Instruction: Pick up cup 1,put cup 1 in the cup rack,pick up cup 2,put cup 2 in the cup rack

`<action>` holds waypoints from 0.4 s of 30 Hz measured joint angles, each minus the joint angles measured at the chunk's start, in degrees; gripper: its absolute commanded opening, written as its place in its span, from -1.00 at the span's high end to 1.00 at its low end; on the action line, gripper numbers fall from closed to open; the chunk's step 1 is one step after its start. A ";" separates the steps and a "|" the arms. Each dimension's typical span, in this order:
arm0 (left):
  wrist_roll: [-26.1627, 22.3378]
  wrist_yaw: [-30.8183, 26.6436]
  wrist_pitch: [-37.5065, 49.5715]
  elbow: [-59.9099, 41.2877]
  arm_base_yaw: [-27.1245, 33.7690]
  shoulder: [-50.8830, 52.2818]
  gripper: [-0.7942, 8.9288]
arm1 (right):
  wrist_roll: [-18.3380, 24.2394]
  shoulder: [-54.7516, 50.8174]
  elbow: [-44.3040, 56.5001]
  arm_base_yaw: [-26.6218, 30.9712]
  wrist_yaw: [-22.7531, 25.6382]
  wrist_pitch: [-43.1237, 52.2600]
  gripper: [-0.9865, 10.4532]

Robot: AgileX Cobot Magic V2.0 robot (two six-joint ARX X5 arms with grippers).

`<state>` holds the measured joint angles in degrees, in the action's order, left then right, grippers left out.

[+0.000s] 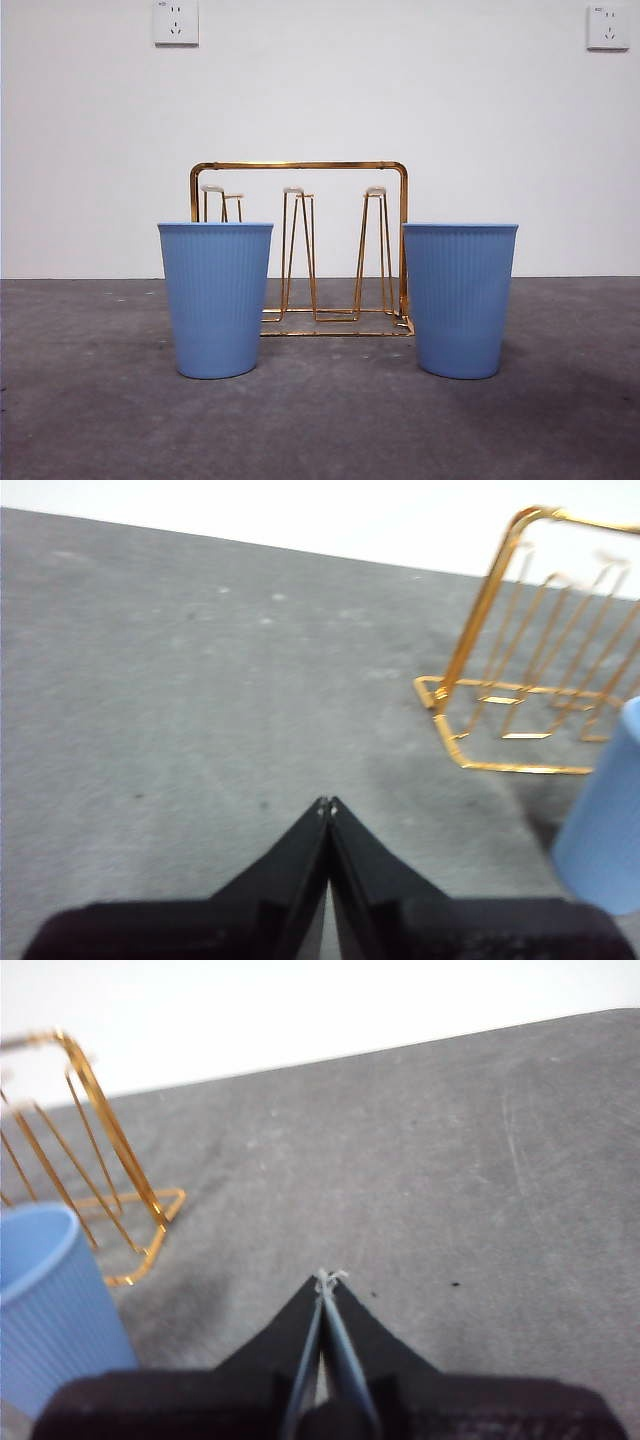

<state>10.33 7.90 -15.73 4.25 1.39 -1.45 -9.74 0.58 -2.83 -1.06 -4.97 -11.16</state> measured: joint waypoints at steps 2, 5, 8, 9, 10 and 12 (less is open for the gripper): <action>1.36 1.11 -0.66 1.64 0.00 -0.44 0.85 | -2.12 0.11 -0.81 0.00 0.00 -0.07 0.85; 2.91 2.25 -1.51 4.68 0.00 -1.86 0.85 | -4.09 1.36 -3.45 0.00 -0.02 -0.42 0.85; 3.96 5.25 -1.73 7.76 0.02 -4.04 0.85 | -5.55 3.69 -7.58 0.00 -0.44 -1.81 0.85; 4.33 6.56 -1.88 9.03 0.00 -5.01 0.85 | -5.75 4.76 -9.27 0.00 -0.83 -2.71 0.85; 4.39 7.87 -2.08 10.38 0.00 -5.99 0.85 | -5.92 5.95 -11.02 0.00 -1.53 -3.56 0.85; 4.66 9.99 -3.15 13.38 0.00 -8.02 0.85 | -5.99 8.46 -14.62 0.00 -3.17 -5.62 0.85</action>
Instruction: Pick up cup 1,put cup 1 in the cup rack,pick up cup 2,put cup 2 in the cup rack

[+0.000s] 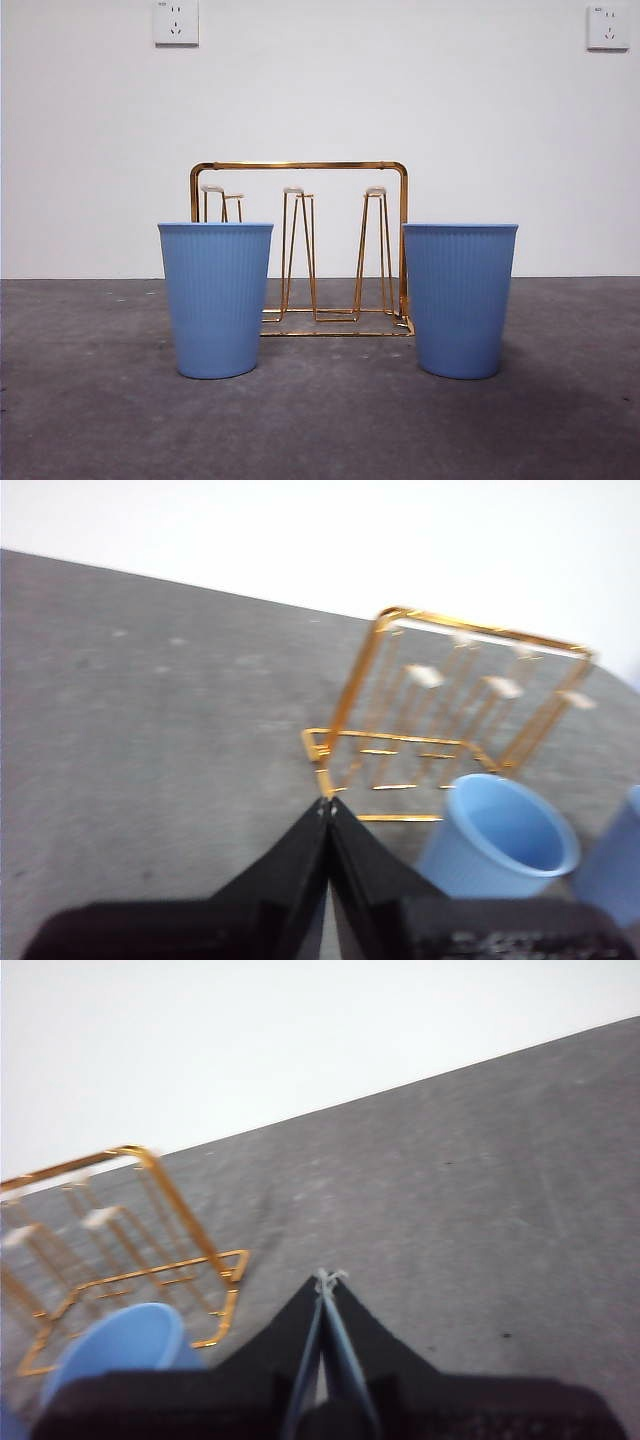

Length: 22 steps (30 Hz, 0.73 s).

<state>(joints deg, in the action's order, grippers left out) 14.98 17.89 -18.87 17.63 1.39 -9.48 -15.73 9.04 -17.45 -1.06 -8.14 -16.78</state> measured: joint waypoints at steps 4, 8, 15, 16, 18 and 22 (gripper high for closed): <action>0.11 5.27 -4.57 7.08 0.00 -5.29 0.85 | 0.66 6.05 -8.79 0.00 -4.37 -6.03 0.85; 0.00 9.11 -10.21 13.97 0.00 -10.38 0.85 | 4.26 12.26 -18.23 0.00 -8.85 -14.38 0.85; -3.08 16.13 -19.43 25.79 0.00 -17.38 0.85 | 12.33 22.99 -34.86 0.00 -14.16 -31.08 0.85; -3.76 16.70 -21.20 27.45 -0.02 -18.18 0.85 | 13.29 24.35 -37.03 0.00 -14.88 -33.33 0.85; -5.22 17.53 -24.52 30.42 -0.22 -19.47 0.85 | 15.02 26.73 -40.87 0.00 -15.76 -37.46 0.85; -8.02 18.18 -29.81 35.39 -1.27 -21.20 0.85 | 18.67 30.71 -47.52 0.00 -15.93 -45.44 0.85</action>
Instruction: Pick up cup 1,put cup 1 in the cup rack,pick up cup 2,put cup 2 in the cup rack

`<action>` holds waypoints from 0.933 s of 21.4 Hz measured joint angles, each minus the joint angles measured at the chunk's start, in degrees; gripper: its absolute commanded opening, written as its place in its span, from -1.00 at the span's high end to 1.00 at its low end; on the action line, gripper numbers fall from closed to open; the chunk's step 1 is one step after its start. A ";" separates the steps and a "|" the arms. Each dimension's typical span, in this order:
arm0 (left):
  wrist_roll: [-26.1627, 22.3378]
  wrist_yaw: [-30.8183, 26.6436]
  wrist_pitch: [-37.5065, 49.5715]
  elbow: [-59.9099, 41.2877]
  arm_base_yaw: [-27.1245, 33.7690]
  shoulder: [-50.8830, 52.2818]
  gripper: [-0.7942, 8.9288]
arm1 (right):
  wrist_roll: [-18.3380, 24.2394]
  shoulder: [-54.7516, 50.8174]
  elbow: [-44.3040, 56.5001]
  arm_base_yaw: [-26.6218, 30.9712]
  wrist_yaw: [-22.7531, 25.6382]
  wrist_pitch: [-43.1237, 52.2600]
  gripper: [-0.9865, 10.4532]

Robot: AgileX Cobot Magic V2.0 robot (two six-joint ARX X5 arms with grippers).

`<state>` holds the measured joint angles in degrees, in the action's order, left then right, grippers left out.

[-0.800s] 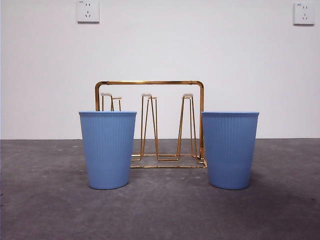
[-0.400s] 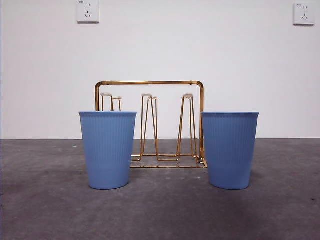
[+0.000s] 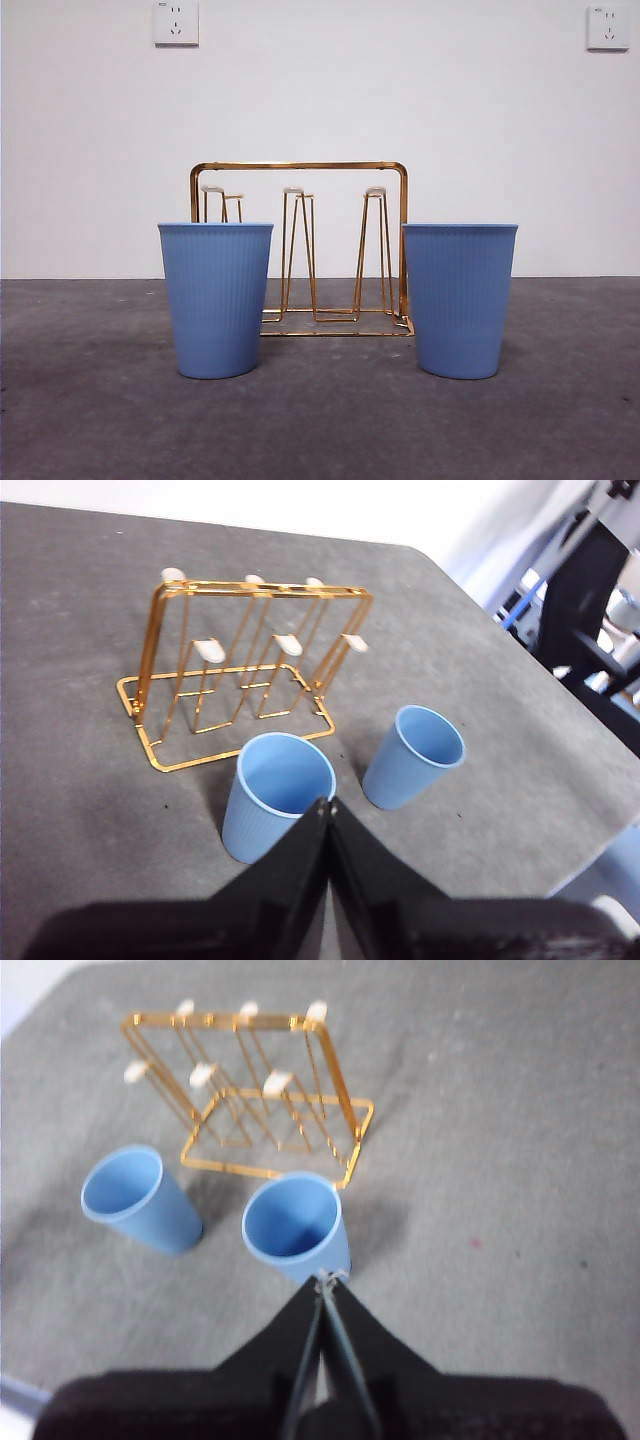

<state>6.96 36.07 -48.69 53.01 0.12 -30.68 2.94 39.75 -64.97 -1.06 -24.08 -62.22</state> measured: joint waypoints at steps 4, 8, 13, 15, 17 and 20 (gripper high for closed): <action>-1.62 0.17 -2.12 2.84 -1.44 -0.79 0.85 | 2.99 2.14 -3.82 -0.04 0.02 -4.66 0.84; -1.84 0.17 -3.30 2.84 -1.86 -1.66 0.57 | 3.61 2.14 -3.93 -0.04 0.02 -4.94 0.65; -1.33 5.70 -3.28 2.84 -1.88 -3.08 -0.61 | 2.36 2.71 -4.00 -0.04 -0.04 -4.79 -0.28; -1.31 8.31 -3.13 2.84 -1.92 -3.61 -0.61 | 1.81 3.72 -4.02 -0.04 -1.36 -4.76 -0.28; -1.29 10.19 -2.78 2.84 -1.97 -4.00 -0.61 | 1.27 5.42 -4.02 -0.04 -1.77 -4.61 -0.27; 0.55 14.60 0.42 2.84 -2.01 -4.48 -0.61 | 0.44 10.01 -4.07 -0.07 -1.90 -3.37 -0.27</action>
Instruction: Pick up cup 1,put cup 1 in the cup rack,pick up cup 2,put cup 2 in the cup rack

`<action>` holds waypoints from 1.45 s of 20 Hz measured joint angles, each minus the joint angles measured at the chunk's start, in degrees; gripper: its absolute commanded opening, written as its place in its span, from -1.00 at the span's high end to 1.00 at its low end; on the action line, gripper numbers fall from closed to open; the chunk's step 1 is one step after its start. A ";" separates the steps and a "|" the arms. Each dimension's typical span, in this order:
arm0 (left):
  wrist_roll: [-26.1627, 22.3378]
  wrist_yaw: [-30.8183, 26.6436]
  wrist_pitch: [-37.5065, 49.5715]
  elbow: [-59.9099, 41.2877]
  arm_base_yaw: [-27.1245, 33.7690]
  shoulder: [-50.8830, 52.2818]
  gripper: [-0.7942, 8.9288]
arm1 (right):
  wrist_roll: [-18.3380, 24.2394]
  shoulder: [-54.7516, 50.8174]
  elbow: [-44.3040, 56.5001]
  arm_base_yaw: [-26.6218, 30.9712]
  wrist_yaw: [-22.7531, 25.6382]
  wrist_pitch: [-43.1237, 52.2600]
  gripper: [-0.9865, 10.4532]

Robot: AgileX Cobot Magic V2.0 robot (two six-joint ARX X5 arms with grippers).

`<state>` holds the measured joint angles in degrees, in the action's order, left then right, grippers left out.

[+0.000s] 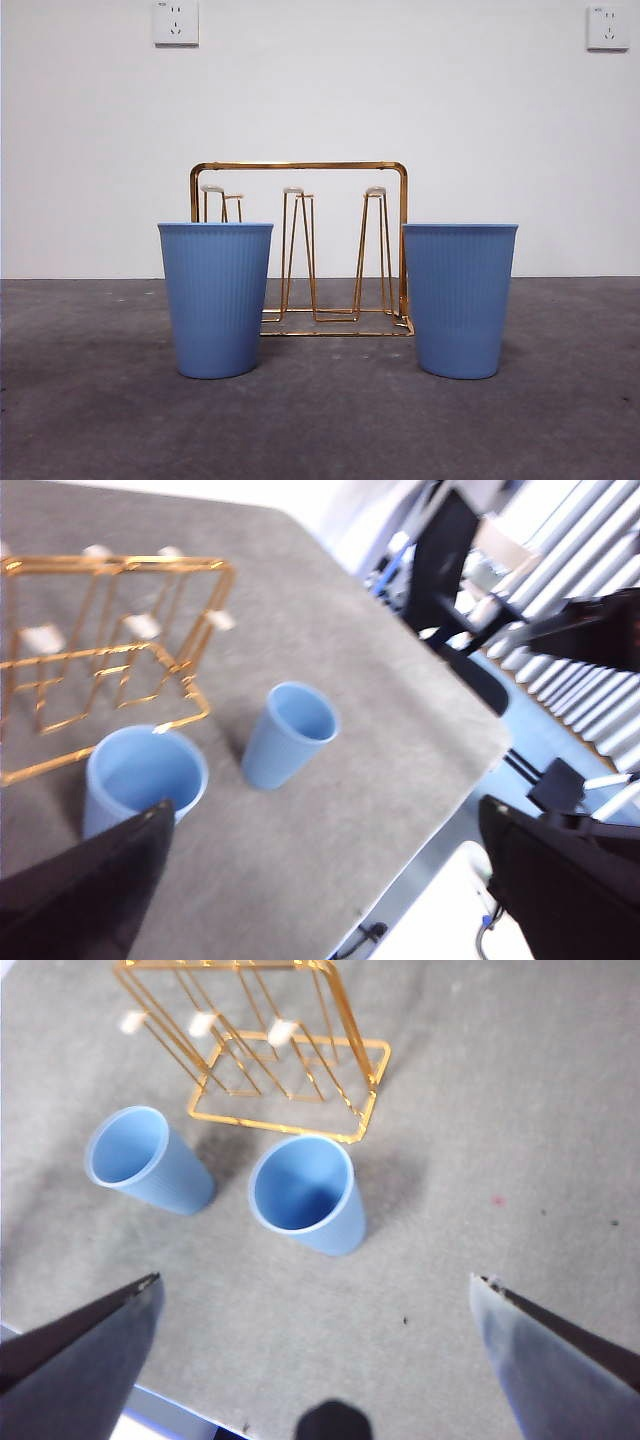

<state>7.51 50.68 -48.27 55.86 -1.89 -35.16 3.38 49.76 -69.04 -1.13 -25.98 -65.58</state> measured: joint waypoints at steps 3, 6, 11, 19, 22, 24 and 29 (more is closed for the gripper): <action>4.04 6.16 5.88 0.00 -0.72 -0.98 -0.60 | -1.55 7.06 -0.13 -2.29 0.15 2.60 -0.27; 8.20 10.27 10.40 0.00 -1.95 -2.38 -0.60 | -3.34 15.58 -0.17 -7.65 3.74 5.90 -0.27; 10.60 11.87 11.56 0.02 -4.81 -3.74 -0.58 | -5.01 29.68 -0.39 -16.70 13.86 11.56 -0.26; 12.13 11.89 13.62 0.02 -7.54 -4.66 -0.58 | -6.69 43.82 -4.96 -21.44 19.15 15.28 0.01; 12.76 11.89 14.12 0.02 -7.82 -5.31 -0.58 | -7.26 47.04 -4.98 -21.53 19.52 15.98 0.37; 13.16 11.89 14.14 0.02 -7.91 -5.68 -0.58 | -7.30 48.13 -4.98 -21.59 18.62 16.81 0.58; 14.29 11.89 15.67 0.02 -9.27 -6.88 -0.58 | -7.43 48.43 -5.01 -21.68 15.02 20.33 0.85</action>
<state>21.80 62.57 -32.60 55.88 -11.16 -42.04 -4.05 98.19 -74.04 -22.81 -10.96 -45.25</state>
